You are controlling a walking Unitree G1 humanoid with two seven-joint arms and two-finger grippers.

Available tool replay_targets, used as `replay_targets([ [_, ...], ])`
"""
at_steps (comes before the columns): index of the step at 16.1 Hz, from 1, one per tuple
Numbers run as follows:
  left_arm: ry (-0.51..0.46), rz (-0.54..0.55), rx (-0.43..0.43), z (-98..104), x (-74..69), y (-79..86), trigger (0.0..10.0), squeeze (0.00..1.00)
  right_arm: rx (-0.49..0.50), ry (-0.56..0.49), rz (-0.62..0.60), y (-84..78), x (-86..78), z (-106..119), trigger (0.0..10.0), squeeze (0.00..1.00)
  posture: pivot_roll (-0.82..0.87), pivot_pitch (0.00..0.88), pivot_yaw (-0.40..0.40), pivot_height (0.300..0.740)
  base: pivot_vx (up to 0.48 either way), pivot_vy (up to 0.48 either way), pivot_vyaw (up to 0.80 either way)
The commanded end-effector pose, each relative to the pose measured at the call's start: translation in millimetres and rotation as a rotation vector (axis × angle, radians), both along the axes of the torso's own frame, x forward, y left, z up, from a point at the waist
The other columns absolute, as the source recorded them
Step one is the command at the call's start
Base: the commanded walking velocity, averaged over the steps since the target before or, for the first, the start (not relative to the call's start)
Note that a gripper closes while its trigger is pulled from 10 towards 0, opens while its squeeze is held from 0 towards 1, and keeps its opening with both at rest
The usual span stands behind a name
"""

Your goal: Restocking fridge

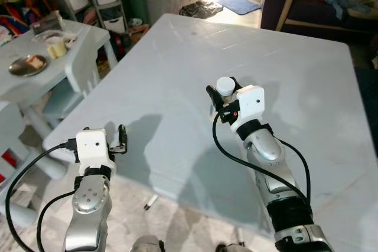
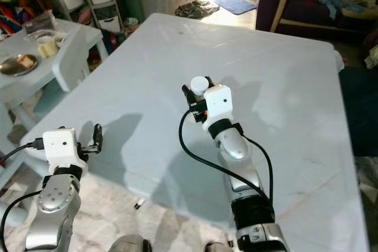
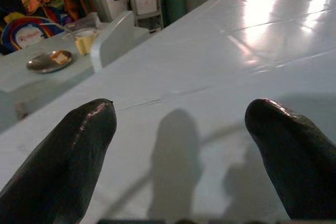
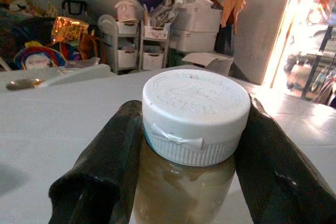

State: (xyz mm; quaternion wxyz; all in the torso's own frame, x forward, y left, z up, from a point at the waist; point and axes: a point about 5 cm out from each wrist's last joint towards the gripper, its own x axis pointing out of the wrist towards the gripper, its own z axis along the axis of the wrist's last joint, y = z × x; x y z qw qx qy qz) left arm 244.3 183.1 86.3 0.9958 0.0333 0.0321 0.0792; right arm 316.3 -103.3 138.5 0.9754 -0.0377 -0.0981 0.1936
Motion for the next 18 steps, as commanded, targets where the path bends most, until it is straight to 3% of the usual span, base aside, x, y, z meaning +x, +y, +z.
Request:
replay_targets([
  [1,0.008,-0.002,0.003,-3,-0.7,-0.2,10.0,0.00,-0.012,0.072,-0.008,-0.8,-3.6,-13,10.0,0.00,0.05,0.059,0.026,0.740,0.000,0.398,0.00],
  [2,0.017,-0.001,0.003,-5,-1.3,-0.4,10.0,0.00,-0.099,0.044,-0.040,2.8,-2.5,-11,10.0,0.00,0.05,0.058,0.022,0.740,0.000,0.394,0.00],
  [4,0.017,-0.005,0.005,-6,0.5,-1.0,10.0,0.00,-0.142,0.013,-0.083,7.4,-0.2,-6,10.0,0.00,0.05,0.052,0.022,0.740,0.000,0.401,0.00],
  [5,0.009,-0.003,0.006,-4,3.3,-0.2,10.0,0.00,-0.125,0.020,0.016,13.7,-2.5,-6,10.0,0.00,0.04,0.054,0.021,0.740,0.000,0.398,0.00],
  [7,-0.003,-0.001,0.009,-1,6.2,0.8,10.0,0.00,-0.130,0.015,-0.027,10.3,-2.0,-6,10.0,0.00,0.04,0.060,0.023,0.740,0.000,0.399,0.00],
  [12,0.001,-0.006,0.015,-4,2.2,1.7,10.0,0.00,-0.119,0.032,-0.006,5.3,-12.2,-12,10.0,0.00,0.03,0.052,0.026,0.740,0.000,0.195,0.00],
  [18,0.028,0.013,-0.008,-12,-10.0,4.8,10.0,0.00,-0.120,0.003,0.040,3.7,-22.1,-11,10.0,0.00,0.03,0.038,0.019,0.740,0.000,0.041,0.80],
])
